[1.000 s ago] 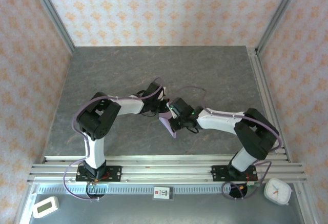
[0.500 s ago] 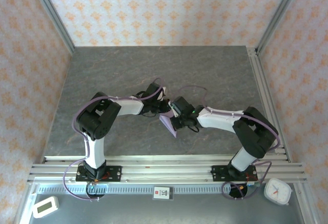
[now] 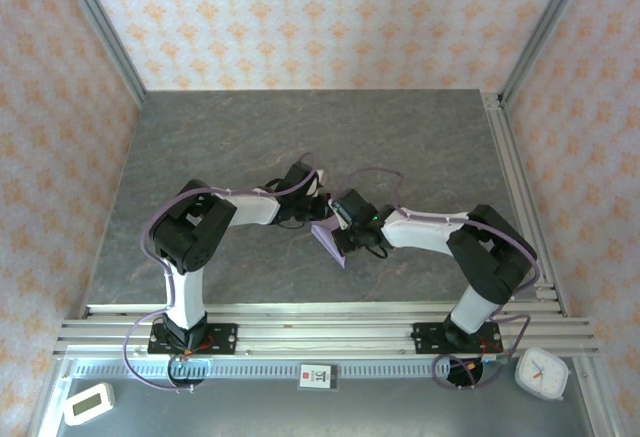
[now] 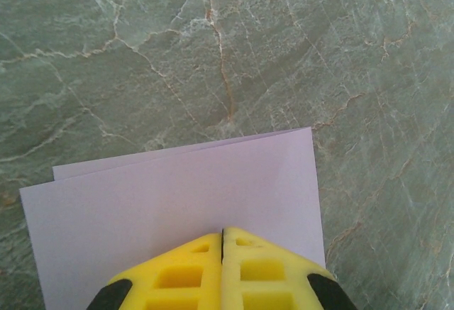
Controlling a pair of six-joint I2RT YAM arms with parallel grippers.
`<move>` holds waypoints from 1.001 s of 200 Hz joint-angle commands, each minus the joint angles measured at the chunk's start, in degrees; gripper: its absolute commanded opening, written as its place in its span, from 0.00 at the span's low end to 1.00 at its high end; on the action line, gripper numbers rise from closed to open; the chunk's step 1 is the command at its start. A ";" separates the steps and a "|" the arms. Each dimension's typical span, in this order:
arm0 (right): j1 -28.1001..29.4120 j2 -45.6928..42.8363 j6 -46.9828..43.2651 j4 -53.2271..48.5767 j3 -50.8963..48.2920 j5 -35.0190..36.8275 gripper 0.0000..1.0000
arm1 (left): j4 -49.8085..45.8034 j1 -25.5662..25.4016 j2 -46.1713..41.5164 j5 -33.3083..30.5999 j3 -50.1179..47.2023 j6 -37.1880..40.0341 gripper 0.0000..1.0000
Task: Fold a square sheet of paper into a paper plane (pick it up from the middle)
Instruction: Third fold the triangle at the center of the table.
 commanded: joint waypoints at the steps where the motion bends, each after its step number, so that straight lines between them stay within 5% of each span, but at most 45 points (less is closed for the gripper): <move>1: -0.23 0.71 0.16 1.09 0.22 -0.26 0.00 | -4.68 0.25 2.89 -0.31 -2.37 0.31 0.00; 60: -0.24 1.39 0.88 2.03 -1.33 -0.98 0.00 | -4.95 0.90 -0.71 -2.34 -2.20 -0.06 0.00; 100: -0.27 1.64 0.89 2.46 -1.97 -1.24 0.00 | -2.97 1.94 -11.30 -4.26 -5.24 -3.40 0.07; 200: -0.26 2.47 0.76 2.84 -2.41 -1.50 0.00 | 10.42 -2.58 -18.13 2.02 -17.69 -15.41 0.00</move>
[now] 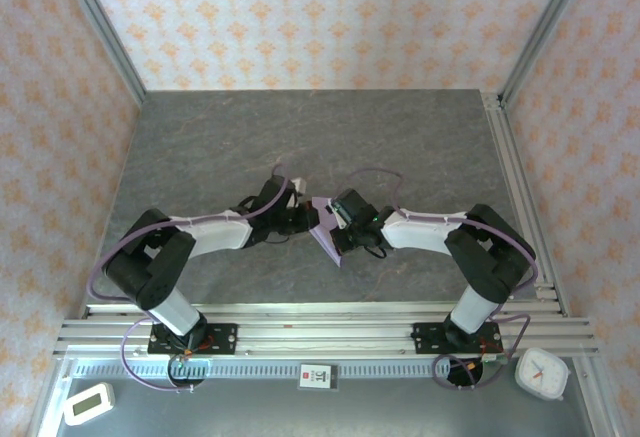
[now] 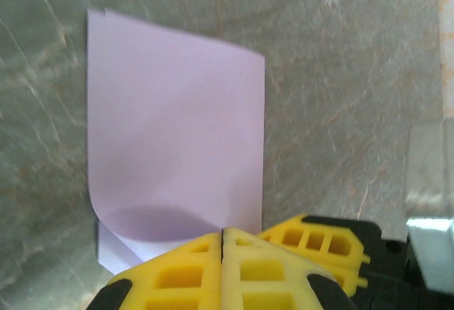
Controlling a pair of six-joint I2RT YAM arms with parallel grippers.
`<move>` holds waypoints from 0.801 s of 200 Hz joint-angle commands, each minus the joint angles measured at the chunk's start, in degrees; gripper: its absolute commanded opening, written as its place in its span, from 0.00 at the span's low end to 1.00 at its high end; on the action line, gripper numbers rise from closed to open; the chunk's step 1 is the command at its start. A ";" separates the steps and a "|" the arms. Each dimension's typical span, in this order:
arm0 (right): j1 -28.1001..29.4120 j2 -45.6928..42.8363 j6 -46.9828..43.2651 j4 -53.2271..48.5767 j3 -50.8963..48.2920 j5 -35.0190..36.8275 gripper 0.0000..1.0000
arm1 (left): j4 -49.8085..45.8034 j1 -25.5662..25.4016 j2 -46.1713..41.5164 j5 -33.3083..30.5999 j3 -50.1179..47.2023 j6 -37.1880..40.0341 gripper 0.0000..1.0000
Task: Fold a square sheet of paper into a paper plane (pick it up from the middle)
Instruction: Third fold the triangle at the center of the table.
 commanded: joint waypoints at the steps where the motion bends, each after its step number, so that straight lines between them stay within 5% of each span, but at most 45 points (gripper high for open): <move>1: -0.27 1.95 0.54 -1.05 -1.49 -0.13 0.00 | 4.84 -1.75 0.51 1.41 -0.53 -3.46 0.00; 160: -0.25 2.42 0.24 -1.21 -1.42 -1.22 0.00 | -0.24 -3.90 8.03 -8.74 -0.85 -5.88 0.00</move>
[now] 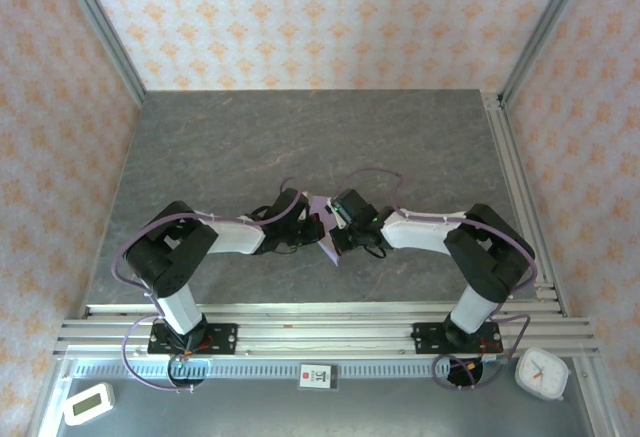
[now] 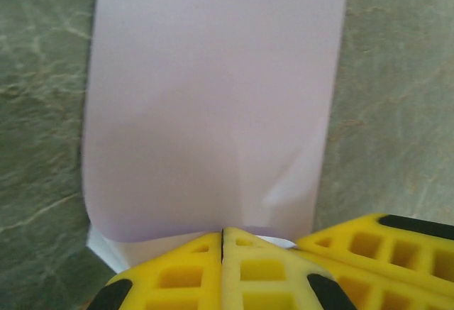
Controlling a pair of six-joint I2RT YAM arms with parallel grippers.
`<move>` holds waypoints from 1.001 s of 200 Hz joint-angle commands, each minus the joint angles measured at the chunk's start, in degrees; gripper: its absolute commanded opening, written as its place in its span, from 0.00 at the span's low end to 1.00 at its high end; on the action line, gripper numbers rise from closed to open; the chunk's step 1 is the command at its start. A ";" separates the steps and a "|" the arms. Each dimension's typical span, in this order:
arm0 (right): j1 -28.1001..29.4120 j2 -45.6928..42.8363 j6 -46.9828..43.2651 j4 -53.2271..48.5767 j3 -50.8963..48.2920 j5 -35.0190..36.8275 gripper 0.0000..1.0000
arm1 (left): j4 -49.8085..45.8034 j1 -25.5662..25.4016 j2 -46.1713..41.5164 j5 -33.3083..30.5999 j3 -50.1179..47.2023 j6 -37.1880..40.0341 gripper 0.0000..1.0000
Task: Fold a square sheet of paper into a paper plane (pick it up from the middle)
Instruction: Third fold the triangle at the center of the table.
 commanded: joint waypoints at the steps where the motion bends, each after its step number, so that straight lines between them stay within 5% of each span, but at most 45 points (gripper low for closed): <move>1: -0.20 2.19 0.29 -1.78 -1.40 -0.74 0.00 | -2.93 -0.27 1.19 -4.16 -0.53 -1.00 0.00; 76: -0.19 2.59 0.22 -1.83 -1.20 -1.03 0.00 | -5.29 -0.05 -4.27 -5.61 2.47 2.81 0.00; 200: -0.21 2.80 0.14 -2.15 -1.03 -1.12 0.00 | -3.36 1.40 1.02 -9.28 -0.79 4.25 0.00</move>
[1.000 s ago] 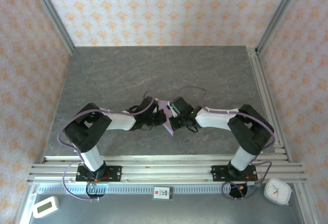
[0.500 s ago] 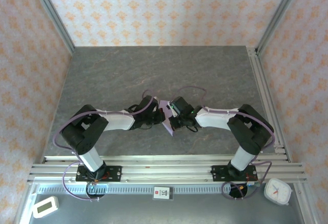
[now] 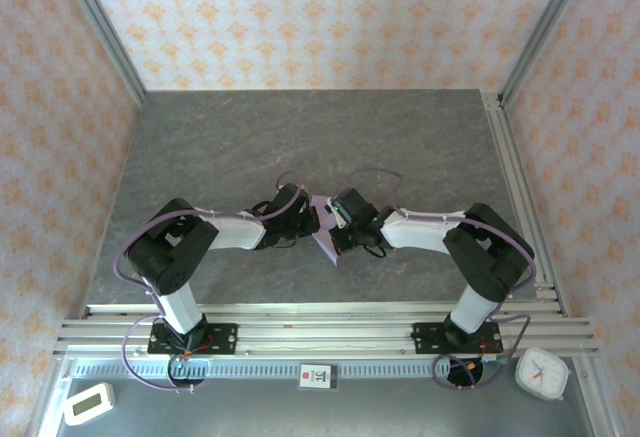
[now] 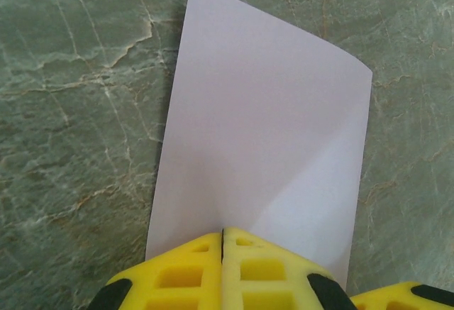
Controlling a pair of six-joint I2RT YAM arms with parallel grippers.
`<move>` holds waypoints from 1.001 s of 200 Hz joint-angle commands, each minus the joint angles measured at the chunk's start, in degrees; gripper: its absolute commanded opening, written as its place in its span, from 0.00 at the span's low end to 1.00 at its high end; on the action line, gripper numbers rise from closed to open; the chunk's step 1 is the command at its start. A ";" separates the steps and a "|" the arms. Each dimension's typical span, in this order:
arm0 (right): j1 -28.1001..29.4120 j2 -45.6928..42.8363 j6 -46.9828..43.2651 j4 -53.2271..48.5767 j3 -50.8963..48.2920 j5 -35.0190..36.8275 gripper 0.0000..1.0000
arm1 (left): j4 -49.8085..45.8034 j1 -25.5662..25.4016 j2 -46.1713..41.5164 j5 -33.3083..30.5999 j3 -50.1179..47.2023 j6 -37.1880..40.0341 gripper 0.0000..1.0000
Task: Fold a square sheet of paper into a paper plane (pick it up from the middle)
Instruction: Third fold the triangle at the center of the table.
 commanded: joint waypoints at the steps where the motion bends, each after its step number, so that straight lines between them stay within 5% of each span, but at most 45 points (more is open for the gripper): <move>1: 0.07 2.45 0.14 -2.74 -1.08 -0.31 0.00 | -2.14 0.16 0.04 -2.06 -2.66 0.97 0.00; 69: 0.01 2.90 0.13 -2.78 -0.85 -0.40 0.00 | -2.88 -5.81 -11.29 -1.88 -4.14 -3.02 0.00; 155: 0.01 2.63 0.25 -2.80 -1.10 -0.42 0.00 | 6.29 -8.84 -4.20 -2.59 -8.54 -10.94 0.00; 200: 0.07 2.61 0.28 -2.73 -1.19 -0.66 0.00 | 1.44 -8.72 -6.60 -4.19 -6.08 -8.12 0.00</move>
